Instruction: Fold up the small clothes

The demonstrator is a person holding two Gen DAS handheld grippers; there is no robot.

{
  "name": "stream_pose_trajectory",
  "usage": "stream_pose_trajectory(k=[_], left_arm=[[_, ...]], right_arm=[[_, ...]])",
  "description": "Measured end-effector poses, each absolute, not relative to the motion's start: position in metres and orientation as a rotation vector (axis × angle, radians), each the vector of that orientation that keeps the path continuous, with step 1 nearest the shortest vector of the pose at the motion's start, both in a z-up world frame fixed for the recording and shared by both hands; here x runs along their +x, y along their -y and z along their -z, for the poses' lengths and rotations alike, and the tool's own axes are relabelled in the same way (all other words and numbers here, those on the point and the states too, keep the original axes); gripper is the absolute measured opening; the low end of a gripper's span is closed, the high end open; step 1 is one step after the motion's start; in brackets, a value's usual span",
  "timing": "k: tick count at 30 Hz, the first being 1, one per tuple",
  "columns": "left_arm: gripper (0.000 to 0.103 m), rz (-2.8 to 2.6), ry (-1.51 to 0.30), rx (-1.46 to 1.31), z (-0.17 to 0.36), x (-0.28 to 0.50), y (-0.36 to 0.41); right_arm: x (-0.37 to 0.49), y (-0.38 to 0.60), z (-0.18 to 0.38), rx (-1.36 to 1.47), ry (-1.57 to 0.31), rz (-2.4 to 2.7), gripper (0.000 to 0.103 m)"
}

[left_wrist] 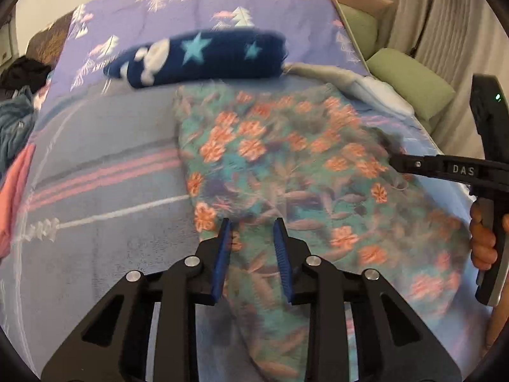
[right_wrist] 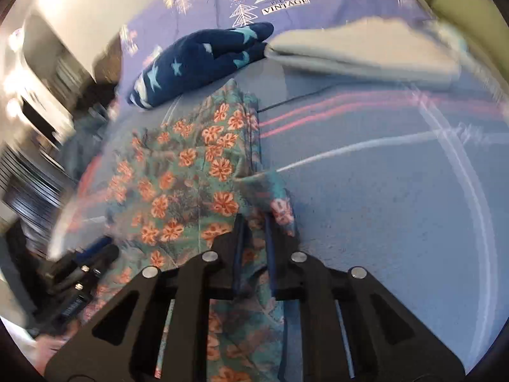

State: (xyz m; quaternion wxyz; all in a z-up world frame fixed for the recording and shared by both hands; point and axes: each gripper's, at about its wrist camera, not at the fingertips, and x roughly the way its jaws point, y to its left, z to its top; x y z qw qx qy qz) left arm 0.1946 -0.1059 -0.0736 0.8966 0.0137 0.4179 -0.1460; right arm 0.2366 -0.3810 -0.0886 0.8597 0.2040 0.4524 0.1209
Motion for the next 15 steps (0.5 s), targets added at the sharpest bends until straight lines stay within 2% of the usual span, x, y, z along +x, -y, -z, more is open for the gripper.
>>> stream_pose_trajectory(k=[3,5,6,8,9,12,14,15], left_arm=[[0.032,0.316,-0.837,0.046,0.07,0.187,0.106],[0.035,0.324,-0.84,0.045,0.07,0.188,0.106],[0.039,0.332,-0.84,0.04,0.069,0.188,0.106],[0.05,0.348,-0.841,0.023,0.065,0.184,0.104],[0.055,0.349,-0.838,0.014,0.063,0.181,0.103],[0.056,0.333,-0.838,0.019,0.058,0.171,0.103],[0.056,0.34,-0.838,0.016,0.055,0.168,0.101],[0.056,0.338,-0.836,0.01,0.053,0.165,0.099]], right_arm=[[0.235,0.377,0.082,0.397,-0.932,-0.258,0.012],[0.232,0.368,0.074,0.354,-0.917,-0.246,0.017],[0.229,0.366,0.071,0.339,-0.905,-0.245,0.019],[0.222,0.365,0.062,0.326,-0.874,-0.258,0.03],[0.218,0.366,0.057,0.328,-0.86,-0.264,0.032],[0.206,0.377,0.044,0.342,-0.816,-0.263,0.043],[0.199,0.388,0.04,0.367,-0.805,-0.263,0.055],[0.196,0.395,0.041,0.378,-0.811,-0.255,0.056]])
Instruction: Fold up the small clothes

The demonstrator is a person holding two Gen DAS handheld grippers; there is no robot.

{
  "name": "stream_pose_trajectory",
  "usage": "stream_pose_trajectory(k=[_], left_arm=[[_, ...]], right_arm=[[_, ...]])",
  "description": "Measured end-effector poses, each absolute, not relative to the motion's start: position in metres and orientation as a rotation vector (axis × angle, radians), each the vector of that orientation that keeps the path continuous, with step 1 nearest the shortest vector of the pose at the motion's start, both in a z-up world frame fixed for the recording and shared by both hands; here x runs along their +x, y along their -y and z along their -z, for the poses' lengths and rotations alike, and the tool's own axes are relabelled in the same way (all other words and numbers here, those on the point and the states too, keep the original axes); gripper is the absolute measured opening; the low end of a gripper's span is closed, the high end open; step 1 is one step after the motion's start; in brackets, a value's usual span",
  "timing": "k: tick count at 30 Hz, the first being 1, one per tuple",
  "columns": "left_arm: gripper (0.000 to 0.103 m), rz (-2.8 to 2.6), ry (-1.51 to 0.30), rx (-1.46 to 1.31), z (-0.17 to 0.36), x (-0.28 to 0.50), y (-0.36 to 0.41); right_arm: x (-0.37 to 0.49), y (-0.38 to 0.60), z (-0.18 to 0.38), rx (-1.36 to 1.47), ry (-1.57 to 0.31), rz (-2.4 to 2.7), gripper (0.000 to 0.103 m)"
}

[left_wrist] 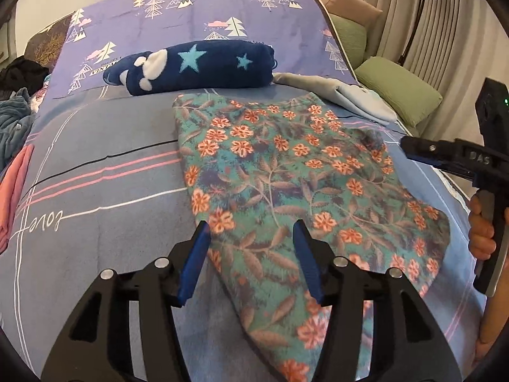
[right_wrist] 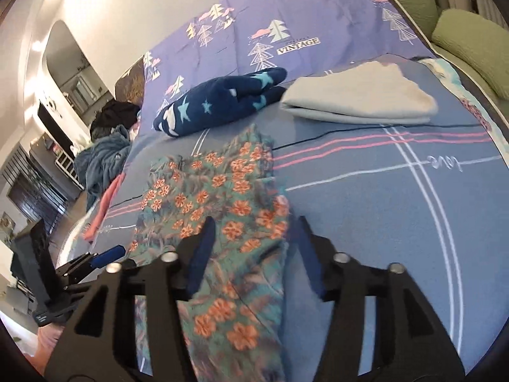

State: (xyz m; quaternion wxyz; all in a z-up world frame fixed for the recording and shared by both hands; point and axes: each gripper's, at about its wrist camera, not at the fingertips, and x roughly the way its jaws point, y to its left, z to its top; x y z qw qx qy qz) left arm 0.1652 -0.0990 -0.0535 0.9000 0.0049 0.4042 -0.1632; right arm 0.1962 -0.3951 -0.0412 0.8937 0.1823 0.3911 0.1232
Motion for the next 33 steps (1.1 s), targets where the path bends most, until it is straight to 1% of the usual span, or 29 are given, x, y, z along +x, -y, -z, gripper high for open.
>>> stream_pose_trajectory(k=[2,3,4,9,10,11,12,13,18,20,23,25,30,33], left_arm=[[0.059,0.324,-0.833,-0.001,0.052,0.162,0.095],[0.066,0.316,-0.835,-0.009,0.052,0.161,0.092],[0.068,0.311,-0.834,-0.016,0.052,0.161,0.09],[0.069,0.313,-0.843,-0.029,0.054,0.158,0.086],[0.071,0.313,-0.845,-0.026,0.055,0.158,0.087],[0.074,0.313,-0.847,-0.022,0.056,0.157,0.087],[0.084,0.313,-0.846,-0.023,0.057,0.157,0.087],[0.088,0.313,-0.842,-0.027,0.057,0.157,0.087],[0.092,0.329,-0.861,-0.06,0.062,0.161,0.083],[0.093,0.347,-0.879,-0.084,0.065,0.164,0.081],[0.094,0.395,-0.919,-0.153,0.074,0.173,0.077],[0.1,0.43,-0.928,-0.201,0.079,0.178,0.073],[0.1,0.533,-0.934,-0.29,0.082,0.201,0.072],[0.1,0.564,-0.938,-0.283,0.083,0.218,0.081]], right_arm=[[0.19,0.404,0.044,0.386,-0.829,-0.239,0.057],[0.187,0.407,0.047,0.389,-0.84,-0.233,0.058],[0.184,0.411,0.05,0.392,-0.855,-0.233,0.058],[0.172,0.412,0.065,0.382,-0.909,-0.259,0.061],[0.171,0.411,0.067,0.382,-0.912,-0.267,0.062],[0.17,0.411,0.069,0.383,-0.917,-0.275,0.062],[0.17,0.41,0.07,0.386,-0.921,-0.284,0.062],[0.171,0.41,0.072,0.391,-0.928,-0.296,0.063],[0.177,0.404,0.077,0.399,-0.95,-0.345,0.065],[0.18,0.403,0.078,0.394,-0.954,-0.366,0.068],[0.187,0.399,0.079,0.385,-0.962,-0.4,0.071],[0.194,0.396,0.081,0.374,-0.972,-0.438,0.072],[0.22,0.388,0.085,0.391,-0.996,-0.534,0.073],[0.238,0.381,0.088,0.412,-1.011,-0.596,0.073]])
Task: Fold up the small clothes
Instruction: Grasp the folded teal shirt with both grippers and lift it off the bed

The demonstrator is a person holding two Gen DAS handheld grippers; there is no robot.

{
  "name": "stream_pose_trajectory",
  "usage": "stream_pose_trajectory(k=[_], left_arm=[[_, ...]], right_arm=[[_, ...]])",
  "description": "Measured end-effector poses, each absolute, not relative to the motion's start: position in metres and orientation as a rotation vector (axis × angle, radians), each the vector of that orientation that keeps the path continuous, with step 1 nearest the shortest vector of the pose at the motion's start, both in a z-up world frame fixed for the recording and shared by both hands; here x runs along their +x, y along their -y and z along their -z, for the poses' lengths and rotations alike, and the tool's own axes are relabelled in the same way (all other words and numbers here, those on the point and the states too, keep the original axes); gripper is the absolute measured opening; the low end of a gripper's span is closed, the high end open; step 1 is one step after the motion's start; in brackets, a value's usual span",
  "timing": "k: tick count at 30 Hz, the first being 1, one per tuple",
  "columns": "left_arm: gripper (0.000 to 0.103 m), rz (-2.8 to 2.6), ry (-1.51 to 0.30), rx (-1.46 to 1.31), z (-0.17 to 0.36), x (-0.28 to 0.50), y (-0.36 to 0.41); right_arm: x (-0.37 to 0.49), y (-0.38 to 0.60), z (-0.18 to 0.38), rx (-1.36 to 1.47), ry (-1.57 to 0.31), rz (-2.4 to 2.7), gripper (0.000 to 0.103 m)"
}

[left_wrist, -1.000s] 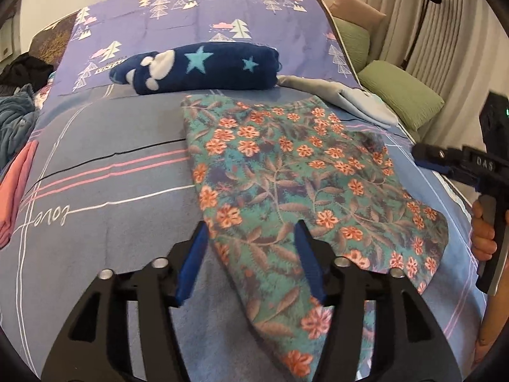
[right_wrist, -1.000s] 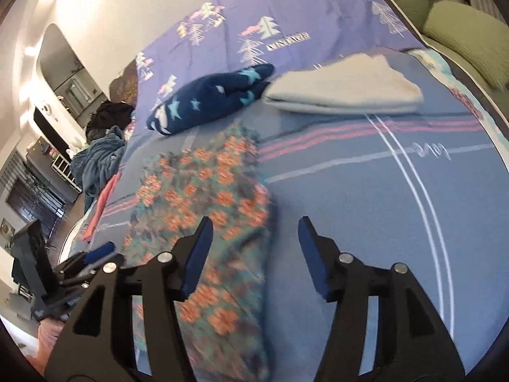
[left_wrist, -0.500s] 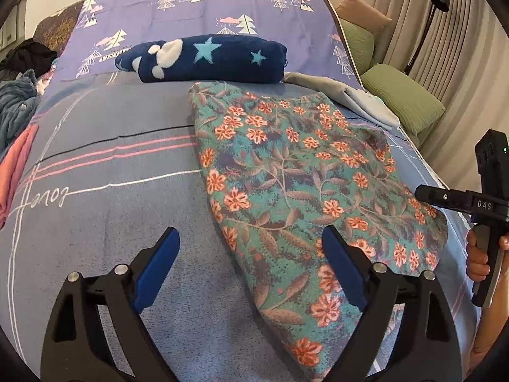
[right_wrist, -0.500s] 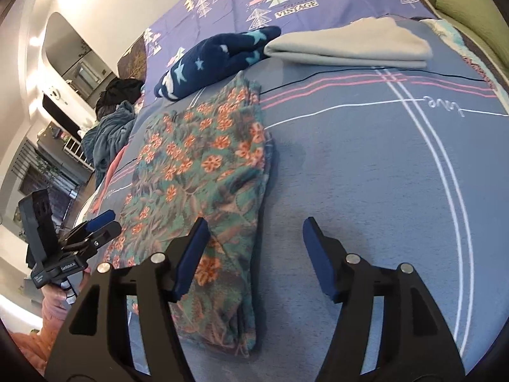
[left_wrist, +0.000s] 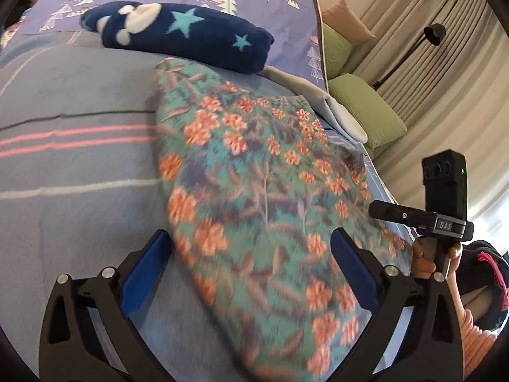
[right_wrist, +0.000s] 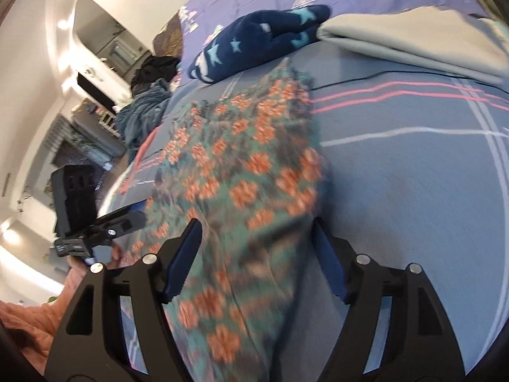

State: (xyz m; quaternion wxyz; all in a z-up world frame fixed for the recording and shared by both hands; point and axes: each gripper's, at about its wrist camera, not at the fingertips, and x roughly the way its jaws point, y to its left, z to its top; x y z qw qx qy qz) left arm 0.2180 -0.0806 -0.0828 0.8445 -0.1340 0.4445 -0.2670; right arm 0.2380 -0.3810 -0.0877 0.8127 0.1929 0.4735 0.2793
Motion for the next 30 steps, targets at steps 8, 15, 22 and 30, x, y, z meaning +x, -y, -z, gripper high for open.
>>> stream_pose_trajectory(k=[8,15,22,30], left_arm=[[0.07,0.545,-0.948,-0.239,0.083,0.261,0.094],[0.027,0.505,-0.94,-0.274,0.085,0.279,0.089],[0.011,0.507,-0.81,-0.219,0.042,0.254,0.093],[0.01,0.564,-0.621,-0.158,-0.031,0.204,0.106]], right_arm=[[0.278,0.374,0.093,0.451,-1.015,-0.719,0.068],[0.285,0.365,0.093,0.408,-1.005,-0.687,0.03],[0.232,0.34,0.024,0.175,-0.82,-0.531,0.023],[0.15,0.338,-0.045,0.035,-0.544,-0.409,0.02]])
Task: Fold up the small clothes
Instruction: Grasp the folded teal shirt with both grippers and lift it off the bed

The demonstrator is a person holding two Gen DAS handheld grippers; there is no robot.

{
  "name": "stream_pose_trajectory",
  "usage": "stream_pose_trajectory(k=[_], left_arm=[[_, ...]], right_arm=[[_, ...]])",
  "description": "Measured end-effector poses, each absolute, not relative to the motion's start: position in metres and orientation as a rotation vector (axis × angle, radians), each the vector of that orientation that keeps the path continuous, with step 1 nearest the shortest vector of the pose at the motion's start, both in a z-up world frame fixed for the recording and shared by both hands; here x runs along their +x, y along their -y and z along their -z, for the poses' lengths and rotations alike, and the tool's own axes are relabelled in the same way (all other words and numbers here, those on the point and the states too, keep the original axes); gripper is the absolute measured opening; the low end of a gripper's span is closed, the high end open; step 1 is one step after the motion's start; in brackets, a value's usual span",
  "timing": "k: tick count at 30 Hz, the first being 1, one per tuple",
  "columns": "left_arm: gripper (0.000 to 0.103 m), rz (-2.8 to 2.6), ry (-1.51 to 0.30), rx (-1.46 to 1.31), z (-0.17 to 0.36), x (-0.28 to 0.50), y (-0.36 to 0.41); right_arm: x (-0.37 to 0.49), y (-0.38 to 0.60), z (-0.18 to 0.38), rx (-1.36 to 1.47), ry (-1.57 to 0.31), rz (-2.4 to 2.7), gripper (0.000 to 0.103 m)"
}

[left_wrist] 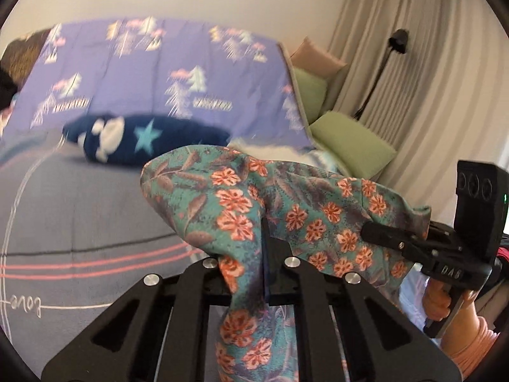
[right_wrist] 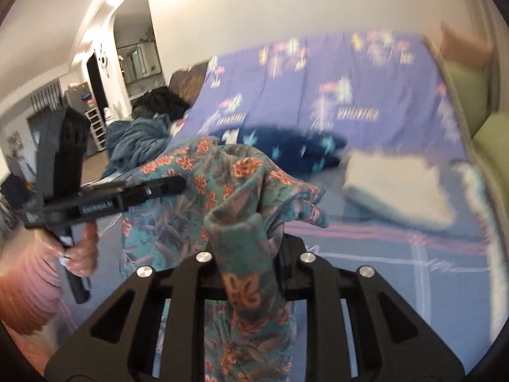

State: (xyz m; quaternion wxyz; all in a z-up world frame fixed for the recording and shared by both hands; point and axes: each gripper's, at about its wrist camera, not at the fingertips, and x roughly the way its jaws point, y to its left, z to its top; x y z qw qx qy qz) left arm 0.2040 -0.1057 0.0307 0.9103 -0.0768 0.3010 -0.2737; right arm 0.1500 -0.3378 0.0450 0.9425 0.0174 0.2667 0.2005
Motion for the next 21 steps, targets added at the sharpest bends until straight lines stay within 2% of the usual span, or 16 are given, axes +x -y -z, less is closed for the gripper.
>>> stream_pose_trajectory(k=[9,21], left_arm=[[0.009,0.655,-0.428,-0.044,-0.108,0.169,0.151],[0.01,0.718,-0.354,0.111,-0.164,0.208,0.245]], right_arm=[[0.094,0.36,-0.094,-0.035,-0.318,-0.265,0.02],[0.125,0.435,-0.125,-0.018,-0.257,-0.125,0.02]])
